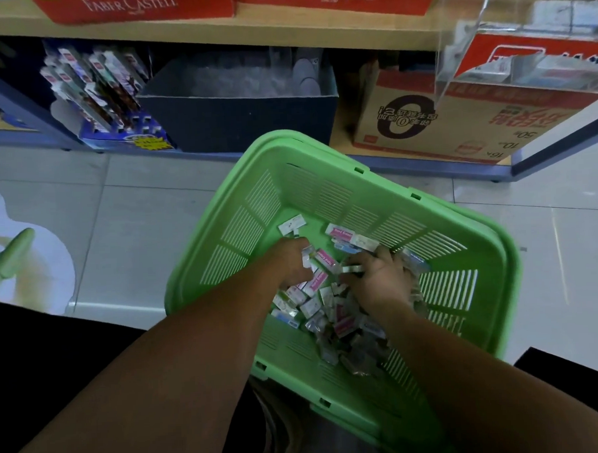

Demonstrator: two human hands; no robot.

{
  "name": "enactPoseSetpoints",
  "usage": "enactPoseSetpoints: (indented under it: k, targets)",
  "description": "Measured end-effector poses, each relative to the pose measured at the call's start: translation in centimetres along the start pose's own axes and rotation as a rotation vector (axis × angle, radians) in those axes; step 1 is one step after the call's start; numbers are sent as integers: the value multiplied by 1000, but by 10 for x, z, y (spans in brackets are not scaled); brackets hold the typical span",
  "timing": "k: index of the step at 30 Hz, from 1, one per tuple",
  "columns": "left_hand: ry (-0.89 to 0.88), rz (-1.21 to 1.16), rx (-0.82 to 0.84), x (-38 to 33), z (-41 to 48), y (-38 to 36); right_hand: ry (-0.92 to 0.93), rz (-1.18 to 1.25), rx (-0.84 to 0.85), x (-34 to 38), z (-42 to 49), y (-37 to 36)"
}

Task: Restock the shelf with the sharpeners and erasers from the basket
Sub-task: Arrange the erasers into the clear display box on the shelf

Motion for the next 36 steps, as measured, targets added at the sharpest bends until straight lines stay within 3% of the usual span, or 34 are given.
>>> enactPoseSetpoints:
  k: [5, 11, 16, 27, 36]
  targets:
    - [-38, -136, 36, -2, -10, 11, 61, 119, -73, 0, -5, 7]
    - [-106, -228, 61, -20, -45, 36, 148, 445, -14, 23, -17, 57]
    - [-223, -269, 87, -55, -110, 76, 167, 853, 85, 43, -51, 129]
    - [-465, -351, -26, -119, -243, 174, 185, 1010, 3, 66, -123, 291]
    - [-598, -562, -145, -173, -257, 171, 237, 991, -7, 60, -130, 319]
Point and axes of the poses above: each hand's wrist, its own z-axis towards the middle knuckle, its own y-axis out of the back of the hand, x = y × z, the point moved 2 cm from there along z, towards the middle knuckle, and after that the axes turned 12 degrees about y, right-handed, at the moved point
